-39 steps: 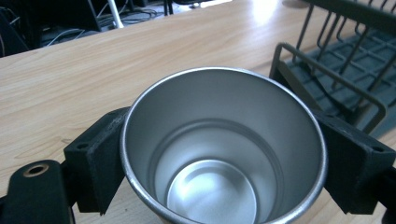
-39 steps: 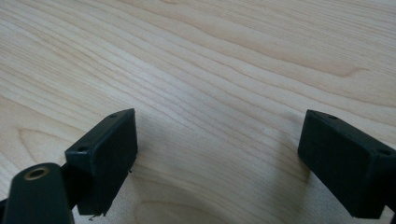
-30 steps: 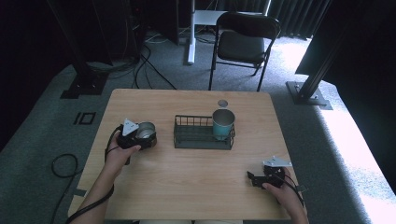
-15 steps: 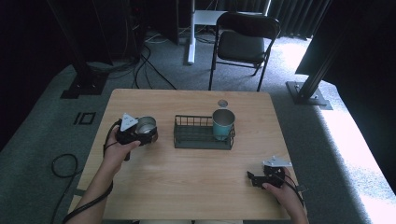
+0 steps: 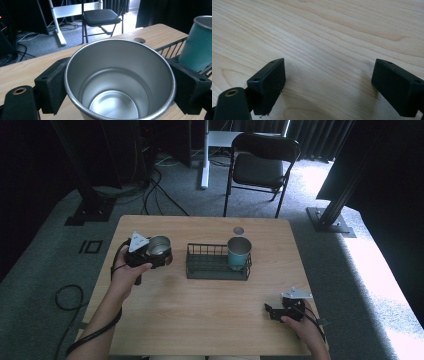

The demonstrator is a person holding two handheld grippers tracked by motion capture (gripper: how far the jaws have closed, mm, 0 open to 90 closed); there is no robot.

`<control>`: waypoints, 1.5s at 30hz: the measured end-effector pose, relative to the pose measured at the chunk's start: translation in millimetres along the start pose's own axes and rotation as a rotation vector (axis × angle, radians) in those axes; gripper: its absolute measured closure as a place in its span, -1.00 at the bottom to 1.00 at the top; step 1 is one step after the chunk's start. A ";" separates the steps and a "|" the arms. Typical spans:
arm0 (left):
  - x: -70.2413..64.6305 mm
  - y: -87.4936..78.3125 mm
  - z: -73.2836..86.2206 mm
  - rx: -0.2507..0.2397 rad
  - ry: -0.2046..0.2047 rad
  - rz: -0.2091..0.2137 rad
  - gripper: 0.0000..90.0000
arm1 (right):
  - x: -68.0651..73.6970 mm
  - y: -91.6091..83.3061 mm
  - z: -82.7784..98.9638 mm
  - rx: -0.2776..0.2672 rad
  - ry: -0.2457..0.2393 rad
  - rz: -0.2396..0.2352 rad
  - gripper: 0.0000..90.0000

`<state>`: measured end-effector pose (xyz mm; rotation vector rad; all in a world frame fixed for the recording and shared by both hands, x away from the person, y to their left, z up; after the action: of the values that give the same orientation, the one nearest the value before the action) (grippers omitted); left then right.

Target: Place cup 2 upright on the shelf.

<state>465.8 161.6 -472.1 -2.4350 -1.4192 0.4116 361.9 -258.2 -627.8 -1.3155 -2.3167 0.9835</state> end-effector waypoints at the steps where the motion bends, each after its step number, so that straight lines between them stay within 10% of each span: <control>1: -1.8 0.4 -2.5 -0.002 0.001 0.004 -0.69 | 0.0 0.0 0.0 0.000 0.000 0.000 -0.74; 21: -48.1 17.2 -40.3 -0.038 0.019 0.081 -0.69 | 0.2 0.0 0.0 0.000 0.002 -0.001 -0.74; 45: -103.4 68.1 -35.7 -0.019 0.030 0.145 -0.69 | 0.2 0.0 0.0 0.000 0.001 0.000 -0.74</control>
<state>484.6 35.1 -455.6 -2.5574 -1.2438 0.3935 361.7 -258.1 -627.8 -1.3157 -2.3155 0.9830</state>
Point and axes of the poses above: each handheld gripper's, and its own axes: y roughly forward along the jaws, z roughly out of its underside, x roughly to its left, the point moved 10 cm from there along y, roughly forward along the jaws, and after that the axes turned 6 degrees about -y, right-handed, at the moved point
